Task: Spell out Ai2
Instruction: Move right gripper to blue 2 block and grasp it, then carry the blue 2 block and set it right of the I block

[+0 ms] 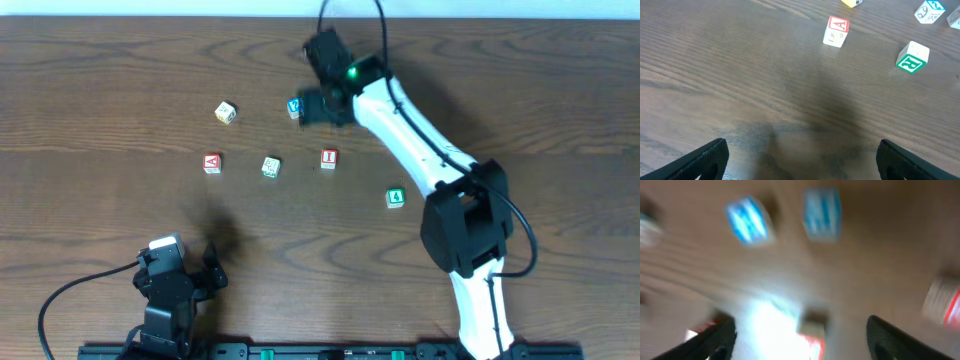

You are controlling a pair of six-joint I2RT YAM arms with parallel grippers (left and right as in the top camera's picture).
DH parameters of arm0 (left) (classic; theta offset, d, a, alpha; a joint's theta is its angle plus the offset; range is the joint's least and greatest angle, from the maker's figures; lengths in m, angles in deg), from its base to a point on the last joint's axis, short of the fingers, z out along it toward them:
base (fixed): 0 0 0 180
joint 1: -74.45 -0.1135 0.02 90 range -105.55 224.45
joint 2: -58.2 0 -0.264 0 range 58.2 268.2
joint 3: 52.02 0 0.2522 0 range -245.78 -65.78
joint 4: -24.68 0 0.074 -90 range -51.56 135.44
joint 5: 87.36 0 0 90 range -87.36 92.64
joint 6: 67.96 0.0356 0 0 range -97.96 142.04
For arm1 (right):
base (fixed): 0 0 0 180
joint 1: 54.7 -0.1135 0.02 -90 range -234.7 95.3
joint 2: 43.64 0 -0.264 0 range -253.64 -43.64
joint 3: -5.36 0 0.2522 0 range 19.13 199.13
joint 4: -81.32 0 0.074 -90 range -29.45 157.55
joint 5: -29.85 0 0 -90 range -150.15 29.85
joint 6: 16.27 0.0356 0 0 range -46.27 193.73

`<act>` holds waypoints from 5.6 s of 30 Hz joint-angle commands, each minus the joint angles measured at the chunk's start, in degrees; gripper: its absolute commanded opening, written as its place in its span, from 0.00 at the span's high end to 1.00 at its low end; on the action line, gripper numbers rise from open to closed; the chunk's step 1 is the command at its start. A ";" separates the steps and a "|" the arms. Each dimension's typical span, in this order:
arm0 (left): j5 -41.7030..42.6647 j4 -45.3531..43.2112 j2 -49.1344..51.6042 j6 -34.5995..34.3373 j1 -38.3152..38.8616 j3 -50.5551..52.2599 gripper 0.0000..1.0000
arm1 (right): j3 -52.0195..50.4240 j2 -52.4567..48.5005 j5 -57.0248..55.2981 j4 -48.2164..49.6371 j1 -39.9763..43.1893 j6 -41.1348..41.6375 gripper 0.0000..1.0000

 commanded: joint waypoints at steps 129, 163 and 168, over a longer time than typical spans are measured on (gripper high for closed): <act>-0.15 0.42 -0.33 -0.66 -0.22 0.48 0.05 | -41.70 22.64 -11.30 16.57 -3.63 9.62 0.99; -0.15 0.42 -0.33 -0.66 -0.22 0.48 0.05 | -41.59 13.64 -9.14 24.17 -0.79 16.00 0.96; -0.15 0.42 -0.33 -0.66 -0.22 0.48 0.05 | -41.59 12.79 -9.11 24.15 -0.79 16.00 0.92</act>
